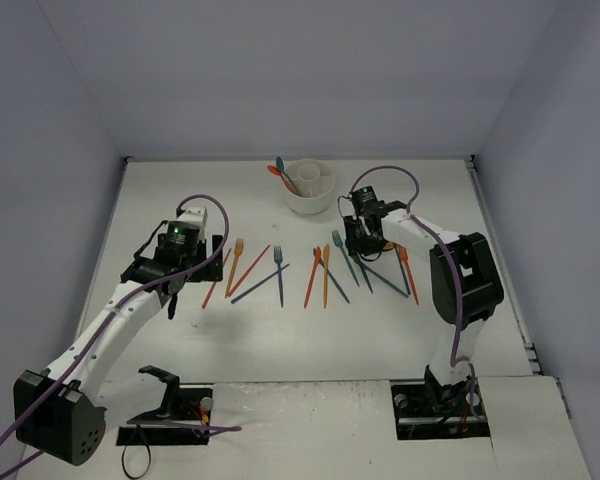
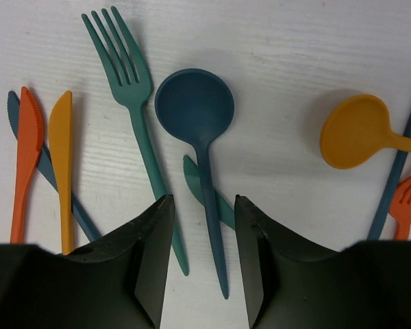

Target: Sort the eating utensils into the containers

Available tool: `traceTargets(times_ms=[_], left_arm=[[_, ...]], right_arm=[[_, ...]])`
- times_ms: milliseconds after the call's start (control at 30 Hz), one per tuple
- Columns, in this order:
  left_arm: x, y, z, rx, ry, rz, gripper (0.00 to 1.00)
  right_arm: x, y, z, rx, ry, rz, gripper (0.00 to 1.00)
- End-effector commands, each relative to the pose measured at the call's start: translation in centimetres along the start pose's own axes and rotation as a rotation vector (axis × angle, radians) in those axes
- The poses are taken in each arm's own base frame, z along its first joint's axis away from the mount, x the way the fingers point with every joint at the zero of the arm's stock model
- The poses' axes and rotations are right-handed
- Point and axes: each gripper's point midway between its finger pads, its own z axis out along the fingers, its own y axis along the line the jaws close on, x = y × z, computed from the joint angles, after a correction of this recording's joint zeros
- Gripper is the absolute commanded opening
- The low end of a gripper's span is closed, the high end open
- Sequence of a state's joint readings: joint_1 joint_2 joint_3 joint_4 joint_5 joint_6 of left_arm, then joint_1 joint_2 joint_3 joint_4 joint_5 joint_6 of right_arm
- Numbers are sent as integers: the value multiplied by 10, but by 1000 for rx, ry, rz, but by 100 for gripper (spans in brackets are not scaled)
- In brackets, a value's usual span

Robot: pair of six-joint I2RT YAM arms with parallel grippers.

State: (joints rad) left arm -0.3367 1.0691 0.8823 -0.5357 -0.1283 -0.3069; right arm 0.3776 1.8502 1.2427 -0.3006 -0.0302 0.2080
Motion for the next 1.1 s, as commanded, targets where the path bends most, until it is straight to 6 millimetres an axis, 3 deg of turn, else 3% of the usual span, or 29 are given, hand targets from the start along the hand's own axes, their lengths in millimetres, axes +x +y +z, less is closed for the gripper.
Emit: traceTargets(times_ms=[0, 433, 800, 867, 967, 1067], left_arm=[[-18, -4, 0, 36, -85, 7, 82], [-16, -4, 10, 30, -67, 19, 82], [-14, -5, 11, 35, -56, 26, 82], [-15, -5, 11, 34, -56, 26, 82], [-15, -5, 12, 32, -54, 27, 82], [-15, -4, 12, 29, -54, 29, 82]], right_arm=[[-19, 1, 2, 18, -35, -6, 34], [-28, 0, 19, 46, -28, -33, 20], [-19, -1, 24, 49, -6, -40, 17], [-17, -2, 25, 54, -1, -46, 11], [-21, -4, 24, 62, -11, -52, 2], [-38, -3, 13, 67, -59, -65, 0]])
